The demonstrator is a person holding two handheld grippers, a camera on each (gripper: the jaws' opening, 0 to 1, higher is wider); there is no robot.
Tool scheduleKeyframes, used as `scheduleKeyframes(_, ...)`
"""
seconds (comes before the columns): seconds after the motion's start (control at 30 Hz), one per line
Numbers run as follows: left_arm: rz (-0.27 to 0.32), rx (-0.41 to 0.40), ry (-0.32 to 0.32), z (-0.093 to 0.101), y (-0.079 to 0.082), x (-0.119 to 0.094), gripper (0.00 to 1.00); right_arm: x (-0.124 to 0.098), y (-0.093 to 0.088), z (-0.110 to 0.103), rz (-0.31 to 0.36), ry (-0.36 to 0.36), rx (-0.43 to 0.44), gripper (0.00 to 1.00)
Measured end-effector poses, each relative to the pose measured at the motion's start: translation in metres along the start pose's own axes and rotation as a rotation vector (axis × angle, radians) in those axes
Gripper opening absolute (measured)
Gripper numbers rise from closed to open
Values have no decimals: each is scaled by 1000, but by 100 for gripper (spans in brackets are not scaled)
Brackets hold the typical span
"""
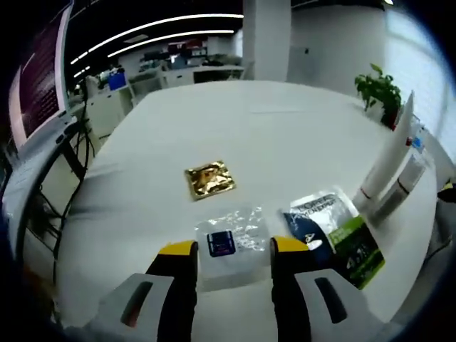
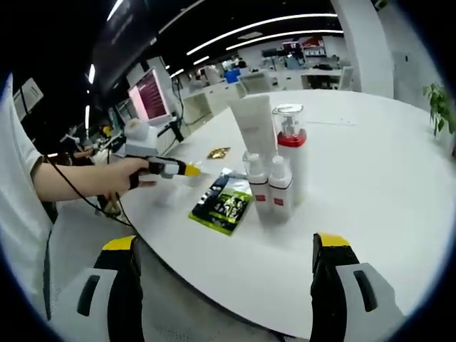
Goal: Arrange the skincare products in the storage area until every visible bottle or jar stands upright without overlapping.
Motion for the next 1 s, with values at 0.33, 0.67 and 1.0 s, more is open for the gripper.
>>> scheduleKeyframes(0.33, 65, 77, -31, 19, 9, -28, 37, -1, 6, -7, 28, 24, -18, 97)
scheduleKeyframes(0.67, 154, 181, -52, 43, 29, -64, 37, -5, 18, -20, 97, 114, 10, 89)
scheduleKeyframes(1.0, 203, 253, -88, 58, 32, -95, 37, -9, 46, -37, 211, 213, 84, 65)
Point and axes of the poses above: the point that each gripper's makers call its tool centre point, and the gripper's own axes: x roughly forward along the fingers, z roughly to its right, y roughly out of its top, the point moved 1 cm from there along -x, roughly backward along the fingers, and after that the axes turned 6 degrees about -z, right-handed, at the moved point
